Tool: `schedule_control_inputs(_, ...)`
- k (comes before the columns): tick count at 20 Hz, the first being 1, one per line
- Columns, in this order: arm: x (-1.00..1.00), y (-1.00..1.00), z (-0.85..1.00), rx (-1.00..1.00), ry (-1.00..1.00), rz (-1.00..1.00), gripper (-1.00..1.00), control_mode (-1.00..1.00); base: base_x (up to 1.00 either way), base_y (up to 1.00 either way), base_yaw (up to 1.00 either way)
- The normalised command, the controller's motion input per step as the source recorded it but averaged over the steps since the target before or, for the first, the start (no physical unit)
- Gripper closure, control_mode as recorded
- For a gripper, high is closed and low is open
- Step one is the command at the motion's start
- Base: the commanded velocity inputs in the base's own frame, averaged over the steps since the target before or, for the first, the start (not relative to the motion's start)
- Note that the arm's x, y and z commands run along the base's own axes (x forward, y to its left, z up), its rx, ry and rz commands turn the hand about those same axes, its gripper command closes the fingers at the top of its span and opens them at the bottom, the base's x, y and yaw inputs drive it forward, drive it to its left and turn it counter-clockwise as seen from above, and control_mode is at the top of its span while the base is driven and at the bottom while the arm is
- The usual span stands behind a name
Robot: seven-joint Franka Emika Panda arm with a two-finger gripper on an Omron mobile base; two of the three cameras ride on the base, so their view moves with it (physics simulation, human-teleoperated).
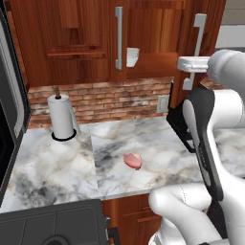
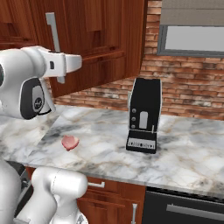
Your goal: Retrieve the tupperware from the cabinet, then place the raw meat into the tupperware to avoid contamination.
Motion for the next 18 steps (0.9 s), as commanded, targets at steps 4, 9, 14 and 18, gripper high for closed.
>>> schedule_control_inputs(4, -0.48, -0.05, 0.02, 0.02, -0.10, 0.00, -1.00, -1.00, 0.00, 0.00, 0.00)
schedule_control_inputs(9, -0.43, 0.06, 0.06, 0.00, -0.10, 0.01, -1.00, -1.00, 0.00, 0.00, 0.00)
schedule_control_inputs(14, -0.23, 0.31, 0.04, -0.01, -0.03, 0.00, -1.00, -1.00, 0.00, 0.00, 0.00)
schedule_control_inputs(18, -0.17, 0.43, 0.05, -0.08, 0.00, 0.00, -1.00, -1.00, 0.00, 0.00, 0.00)
